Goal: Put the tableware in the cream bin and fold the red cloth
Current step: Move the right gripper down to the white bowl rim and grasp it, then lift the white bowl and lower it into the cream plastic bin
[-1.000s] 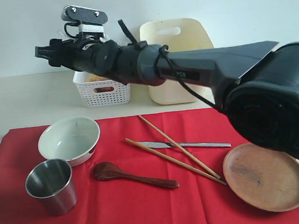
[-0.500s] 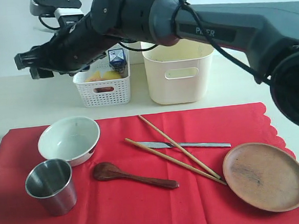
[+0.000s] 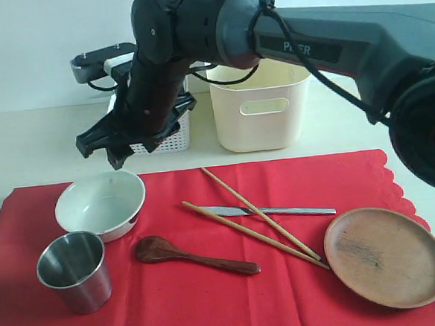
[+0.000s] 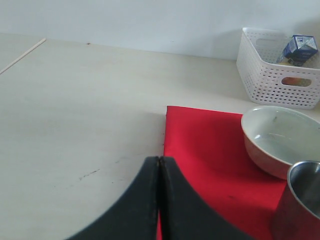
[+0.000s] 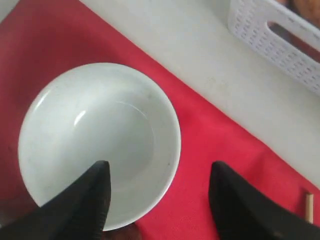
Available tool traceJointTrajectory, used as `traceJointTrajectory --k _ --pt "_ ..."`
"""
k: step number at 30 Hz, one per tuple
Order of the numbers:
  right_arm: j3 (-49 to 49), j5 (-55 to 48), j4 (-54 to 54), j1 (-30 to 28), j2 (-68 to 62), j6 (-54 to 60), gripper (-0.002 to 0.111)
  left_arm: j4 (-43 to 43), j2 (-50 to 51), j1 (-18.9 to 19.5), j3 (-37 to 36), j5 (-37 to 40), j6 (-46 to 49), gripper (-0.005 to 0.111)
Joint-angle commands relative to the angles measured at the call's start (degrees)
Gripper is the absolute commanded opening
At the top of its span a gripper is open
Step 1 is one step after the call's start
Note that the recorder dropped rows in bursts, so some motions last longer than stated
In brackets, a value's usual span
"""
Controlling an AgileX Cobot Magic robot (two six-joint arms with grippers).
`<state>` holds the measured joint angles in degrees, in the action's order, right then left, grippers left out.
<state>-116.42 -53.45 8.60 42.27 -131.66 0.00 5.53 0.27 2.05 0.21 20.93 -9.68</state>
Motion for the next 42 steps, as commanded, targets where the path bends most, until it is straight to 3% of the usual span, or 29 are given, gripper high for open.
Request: traceJointTrajectory --k 1,14,16,22,23,42 --pt "0.04 0.7 -0.8 -0.24 -2.74 -1.16 0.056 -0.07 -0.27 -0.13 -0.21 -0.58 0.01 0.001" --pt "0.04 6.73 -0.81 -0.24 -8.46 -8.03 0.053 -0.07 -0.27 -0.13 -0.21 -0.58 0.01 0.001" --pt "0.04 6.73 -0.73 -0.24 -8.71 -8.03 0.044 -0.07 -0.27 -0.13 -0.21 -0.58 0.01 0.001" --pt "0.04 5.14 0.39 -0.24 -6.76 -4.15 0.002 -0.07 -0.27 -0.13 -0.21 -0.58 0.01 0.001" --pt "0.04 4.37 0.41 -0.24 -6.15 -3.68 0.0 -0.07 -0.27 -0.13 -0.21 -0.58 0.01 0.001" --pt "0.04 -11.77 -7.08 -0.24 16.24 0.0 0.0 -0.07 -0.27 -0.13 -0.21 -0.58 0.01 0.001"
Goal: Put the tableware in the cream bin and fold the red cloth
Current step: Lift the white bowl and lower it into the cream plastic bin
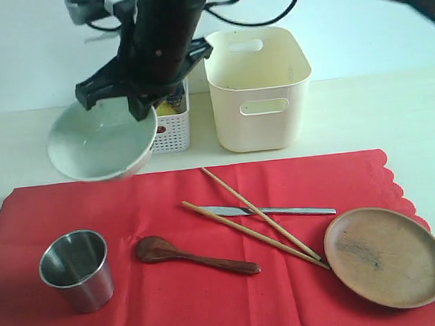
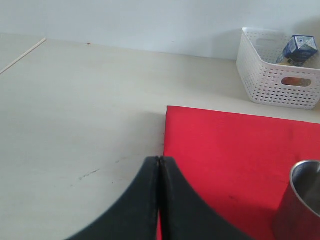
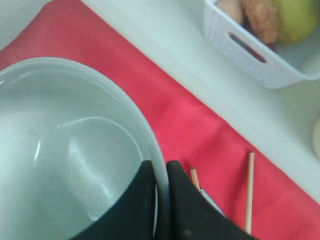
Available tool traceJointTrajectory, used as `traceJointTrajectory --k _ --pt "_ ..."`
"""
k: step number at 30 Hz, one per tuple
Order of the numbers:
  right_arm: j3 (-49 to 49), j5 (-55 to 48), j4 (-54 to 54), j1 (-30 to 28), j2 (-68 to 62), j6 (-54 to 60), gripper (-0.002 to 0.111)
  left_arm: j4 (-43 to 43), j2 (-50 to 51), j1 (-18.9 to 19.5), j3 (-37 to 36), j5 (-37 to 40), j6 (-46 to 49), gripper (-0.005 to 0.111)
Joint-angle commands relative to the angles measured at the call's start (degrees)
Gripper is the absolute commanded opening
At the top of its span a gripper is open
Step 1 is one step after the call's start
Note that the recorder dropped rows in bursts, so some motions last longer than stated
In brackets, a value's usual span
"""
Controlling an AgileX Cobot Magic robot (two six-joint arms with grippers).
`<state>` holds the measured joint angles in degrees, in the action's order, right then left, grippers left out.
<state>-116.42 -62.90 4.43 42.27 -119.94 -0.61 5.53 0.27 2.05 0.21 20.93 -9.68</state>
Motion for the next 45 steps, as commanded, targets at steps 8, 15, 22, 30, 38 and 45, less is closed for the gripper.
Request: traceJointTrajectory --k 8,15,22,30,38,45 --pt "0.04 -3.19 -9.71 -1.42 11.33 0.61 0.0 -0.07 -0.27 -0.13 -0.21 -0.58 0.01 0.001" --pt "0.04 -1.29 -11.02 -7.58 12.87 2.18 0.0 -0.07 -0.27 -0.13 -0.21 -0.58 0.01 0.001" --pt "0.04 4.05 -10.38 -14.77 11.84 5.69 0.0 -0.07 -0.27 -0.13 -0.21 -0.58 0.01 0.001" --pt "0.04 15.16 -10.38 -22.22 6.0 6.93 0.0 -0.07 -0.27 -0.13 -0.21 -0.58 0.01 0.001" --pt "0.04 28.17 -10.88 -25.44 -2.02 7.95 0.0 -0.07 -0.27 -0.13 -0.21 -0.58 0.01 0.001" --pt "0.04 35.41 -12.12 -26.07 -8.55 12.1 0.0 -0.07 -0.27 -0.13 -0.21 -0.58 0.01 0.001"
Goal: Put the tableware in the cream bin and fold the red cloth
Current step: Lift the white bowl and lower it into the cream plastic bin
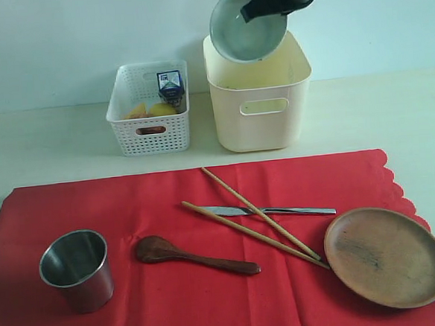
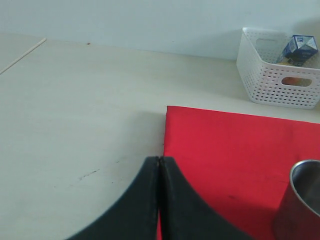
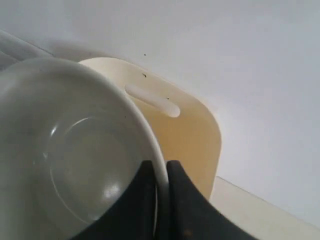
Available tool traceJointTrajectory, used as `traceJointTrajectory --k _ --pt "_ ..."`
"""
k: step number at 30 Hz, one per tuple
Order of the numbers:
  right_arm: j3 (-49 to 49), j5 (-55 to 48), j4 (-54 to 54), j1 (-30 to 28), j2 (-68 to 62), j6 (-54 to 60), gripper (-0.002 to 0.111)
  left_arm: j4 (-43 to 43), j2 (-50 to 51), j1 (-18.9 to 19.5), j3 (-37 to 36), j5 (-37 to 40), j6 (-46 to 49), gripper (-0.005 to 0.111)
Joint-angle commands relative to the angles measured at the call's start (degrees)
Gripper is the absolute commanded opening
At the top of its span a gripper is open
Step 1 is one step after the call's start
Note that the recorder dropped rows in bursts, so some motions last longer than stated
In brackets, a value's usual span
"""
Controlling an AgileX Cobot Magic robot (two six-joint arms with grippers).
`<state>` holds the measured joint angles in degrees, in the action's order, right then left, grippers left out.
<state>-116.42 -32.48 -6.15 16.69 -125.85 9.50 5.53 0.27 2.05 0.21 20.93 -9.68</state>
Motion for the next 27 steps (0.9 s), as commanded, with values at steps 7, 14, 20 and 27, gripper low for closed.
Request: traceJointTrajectory --k 7,14,20,27 --pt "0.04 7.41 -2.83 -0.49 -7.16 6.19 0.0 -0.07 -0.27 -0.13 -0.21 -0.58 0.01 0.001" --pt "0.04 5.21 -2.97 -0.49 -10.95 7.09 0.0 -0.07 -0.27 -0.13 -0.21 -0.58 0.01 0.001" --pt "0.04 1.3 -2.41 -0.37 -12.22 8.91 0.013 -0.07 -0.27 -0.13 -0.21 -0.58 0.01 0.001" --pt "0.04 0.95 -2.41 -0.37 -12.65 8.91 0.051 -0.07 -0.27 -0.13 -0.21 -0.58 0.01 0.001"
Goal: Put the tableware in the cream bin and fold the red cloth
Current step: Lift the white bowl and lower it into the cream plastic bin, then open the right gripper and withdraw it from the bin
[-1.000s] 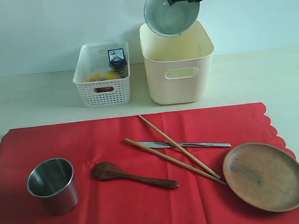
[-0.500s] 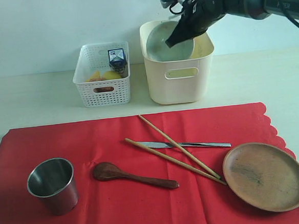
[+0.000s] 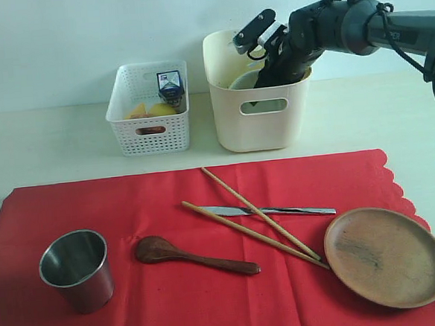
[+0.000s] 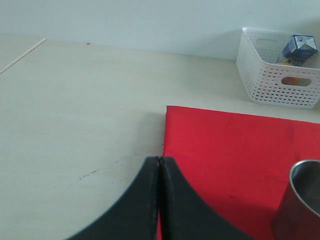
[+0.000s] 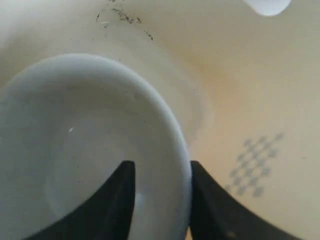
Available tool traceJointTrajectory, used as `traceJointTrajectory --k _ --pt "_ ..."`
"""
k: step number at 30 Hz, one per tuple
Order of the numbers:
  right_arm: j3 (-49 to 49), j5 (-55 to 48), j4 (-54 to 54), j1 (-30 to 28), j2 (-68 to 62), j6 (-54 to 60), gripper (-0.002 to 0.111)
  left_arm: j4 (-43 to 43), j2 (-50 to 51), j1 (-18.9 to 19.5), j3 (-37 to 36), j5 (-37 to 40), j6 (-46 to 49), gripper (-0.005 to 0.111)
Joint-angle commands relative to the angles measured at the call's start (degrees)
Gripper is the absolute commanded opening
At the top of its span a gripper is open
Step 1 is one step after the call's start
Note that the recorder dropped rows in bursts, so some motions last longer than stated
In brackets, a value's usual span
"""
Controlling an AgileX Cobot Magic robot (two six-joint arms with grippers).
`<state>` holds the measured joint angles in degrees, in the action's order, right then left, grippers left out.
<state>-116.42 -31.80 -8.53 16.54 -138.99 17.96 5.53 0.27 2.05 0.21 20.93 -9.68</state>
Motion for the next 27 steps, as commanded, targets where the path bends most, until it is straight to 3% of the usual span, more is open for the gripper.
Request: traceJointTrajectory --k 1,6,14,27 --pt "0.04 0.56 -0.03 -0.22 0.73 0.45 0.055 -0.07 -0.27 -0.13 -0.21 -0.58 0.01 0.001" --pt "0.04 1.33 -0.46 -0.22 3.19 -0.56 0.066 -0.07 -0.27 -0.13 -0.21 -0.58 0.01 0.001" --pt "0.04 0.41 -0.21 -0.22 10.69 -3.27 0.067 -0.07 -0.27 -0.13 -0.21 -0.58 0.01 0.001" --pt "0.04 -22.09 5.87 -0.22 23.84 -3.25 0.062 -0.07 -0.27 -0.13 -0.21 -0.58 0.01 0.001"
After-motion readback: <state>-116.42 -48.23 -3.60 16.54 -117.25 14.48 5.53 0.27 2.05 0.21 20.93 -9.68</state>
